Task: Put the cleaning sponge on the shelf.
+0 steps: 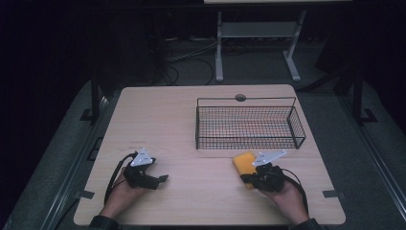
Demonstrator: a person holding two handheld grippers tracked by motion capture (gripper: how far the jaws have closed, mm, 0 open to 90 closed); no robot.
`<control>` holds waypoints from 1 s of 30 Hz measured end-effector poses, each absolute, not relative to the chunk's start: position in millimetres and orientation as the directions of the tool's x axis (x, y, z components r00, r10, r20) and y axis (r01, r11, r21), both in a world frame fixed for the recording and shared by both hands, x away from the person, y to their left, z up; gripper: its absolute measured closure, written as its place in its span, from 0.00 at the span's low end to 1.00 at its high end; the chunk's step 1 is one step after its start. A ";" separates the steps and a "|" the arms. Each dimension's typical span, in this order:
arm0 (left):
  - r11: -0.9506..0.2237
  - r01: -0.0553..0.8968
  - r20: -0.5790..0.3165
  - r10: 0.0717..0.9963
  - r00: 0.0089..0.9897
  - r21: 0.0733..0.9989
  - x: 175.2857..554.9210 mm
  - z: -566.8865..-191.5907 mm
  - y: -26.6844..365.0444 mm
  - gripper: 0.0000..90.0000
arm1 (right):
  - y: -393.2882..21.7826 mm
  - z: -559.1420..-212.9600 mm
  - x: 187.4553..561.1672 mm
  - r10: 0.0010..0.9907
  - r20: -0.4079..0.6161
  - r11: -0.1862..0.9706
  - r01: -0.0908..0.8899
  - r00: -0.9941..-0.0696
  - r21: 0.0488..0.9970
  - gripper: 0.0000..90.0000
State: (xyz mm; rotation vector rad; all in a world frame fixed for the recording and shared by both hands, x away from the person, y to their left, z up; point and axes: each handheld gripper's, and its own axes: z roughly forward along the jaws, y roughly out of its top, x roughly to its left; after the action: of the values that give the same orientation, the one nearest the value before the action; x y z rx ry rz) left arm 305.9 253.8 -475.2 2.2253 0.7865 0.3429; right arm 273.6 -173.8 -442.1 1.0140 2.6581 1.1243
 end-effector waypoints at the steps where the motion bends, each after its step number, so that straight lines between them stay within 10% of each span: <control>1: -0.539 0.433 0.005 0.630 0.776 0.722 305.9 -475.2 253.8 0.15 | -176.3 -442.2 273.4 0.607 0.174 0.505 0.546 -0.775 0.668 0.99; 30: -0.539 0.433 0.005 0.630 0.776 0.722 305.9 -475.2 253.8 0.15 | -207.3 -427.6 268.4 0.659 0.180 0.448 0.574 -0.730 0.686 0.86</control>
State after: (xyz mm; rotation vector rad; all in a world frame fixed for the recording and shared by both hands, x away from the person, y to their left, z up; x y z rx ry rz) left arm 305.9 253.8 -475.2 2.2253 0.7869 0.3426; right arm 268.4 -207.3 -427.6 1.1011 2.5757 1.1520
